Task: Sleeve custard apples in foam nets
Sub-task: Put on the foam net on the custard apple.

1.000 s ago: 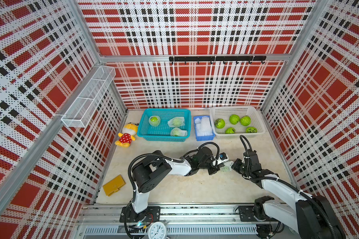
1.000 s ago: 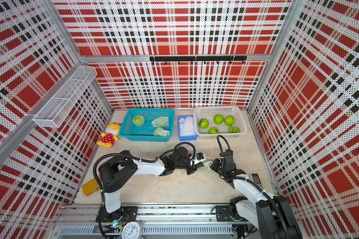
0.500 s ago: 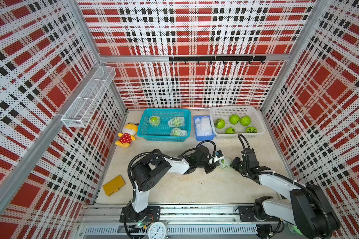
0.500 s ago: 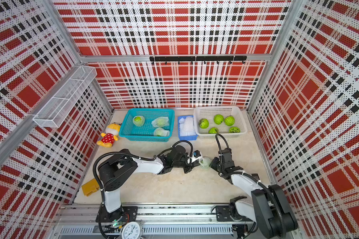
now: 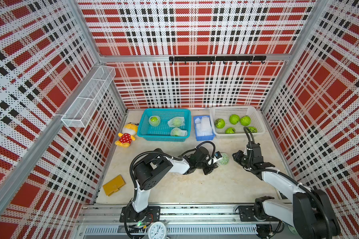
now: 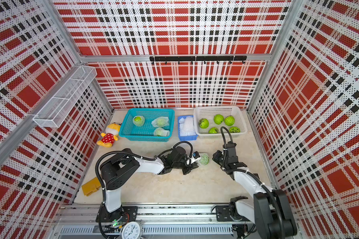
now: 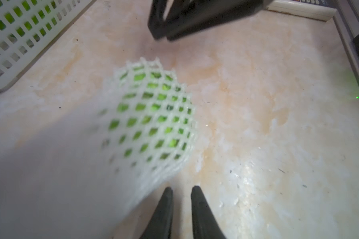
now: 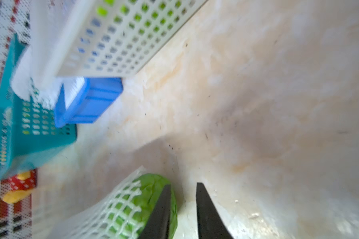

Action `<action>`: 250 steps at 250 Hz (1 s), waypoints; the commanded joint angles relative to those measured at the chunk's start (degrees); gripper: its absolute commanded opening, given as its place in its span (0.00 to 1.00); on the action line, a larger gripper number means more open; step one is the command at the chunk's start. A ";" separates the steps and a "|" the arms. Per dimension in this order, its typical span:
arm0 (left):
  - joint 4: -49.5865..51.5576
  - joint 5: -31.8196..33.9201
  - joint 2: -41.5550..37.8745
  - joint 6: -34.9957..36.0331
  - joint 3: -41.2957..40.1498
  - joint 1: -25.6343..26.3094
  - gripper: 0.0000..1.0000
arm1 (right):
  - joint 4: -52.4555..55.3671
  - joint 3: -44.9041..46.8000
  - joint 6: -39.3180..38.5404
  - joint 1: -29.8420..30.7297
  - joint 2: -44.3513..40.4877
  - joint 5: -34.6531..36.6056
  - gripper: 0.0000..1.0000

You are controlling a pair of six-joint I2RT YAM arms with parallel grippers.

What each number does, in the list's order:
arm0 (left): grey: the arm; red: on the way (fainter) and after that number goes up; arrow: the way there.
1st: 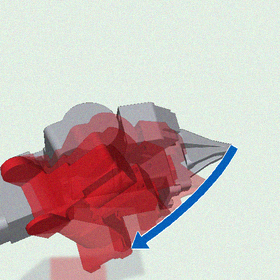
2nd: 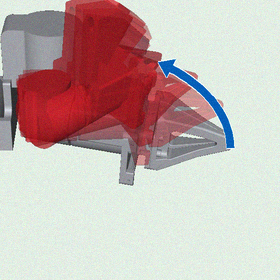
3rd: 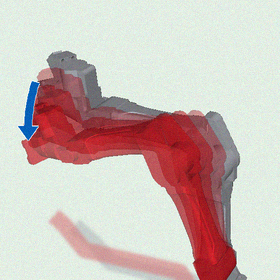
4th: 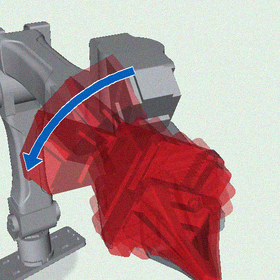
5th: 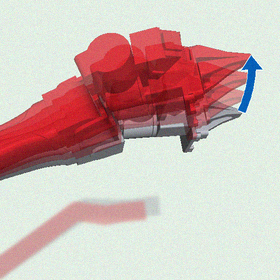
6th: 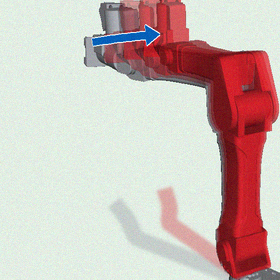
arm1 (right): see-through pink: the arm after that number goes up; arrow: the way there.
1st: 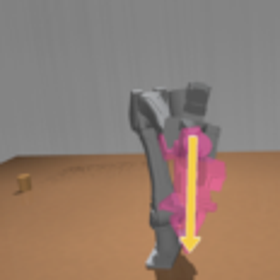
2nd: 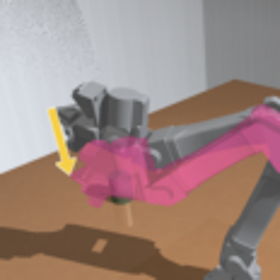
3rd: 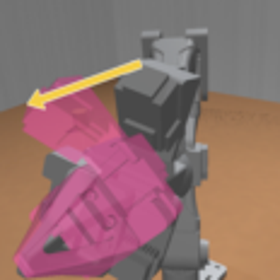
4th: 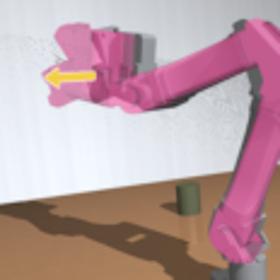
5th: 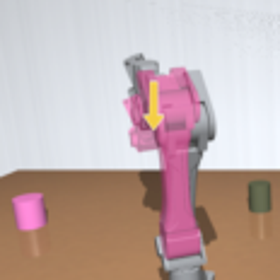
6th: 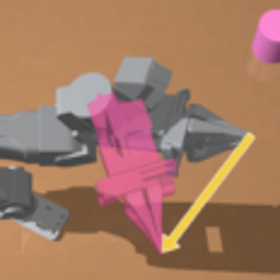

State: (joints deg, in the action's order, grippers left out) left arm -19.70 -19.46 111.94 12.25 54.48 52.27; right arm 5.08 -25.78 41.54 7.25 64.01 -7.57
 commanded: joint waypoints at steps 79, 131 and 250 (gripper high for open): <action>0.63 0.34 1.00 -0.65 1.49 -0.33 0.30 | -6.66 -3.33 3.41 -2.63 2.43 -14.22 0.67; 0.69 0.65 1.42 -0.66 2.65 0.09 0.31 | -13.12 -3.41 6.41 3.24 9.81 -15.25 0.74; 0.63 1.18 2.08 -0.43 3.62 0.80 0.31 | -14.50 -0.26 8.95 5.94 10.28 -12.78 0.67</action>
State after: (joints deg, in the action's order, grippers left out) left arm -18.63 -18.92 113.32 12.01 56.69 52.40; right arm -7.55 -27.73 49.58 12.80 75.35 -21.28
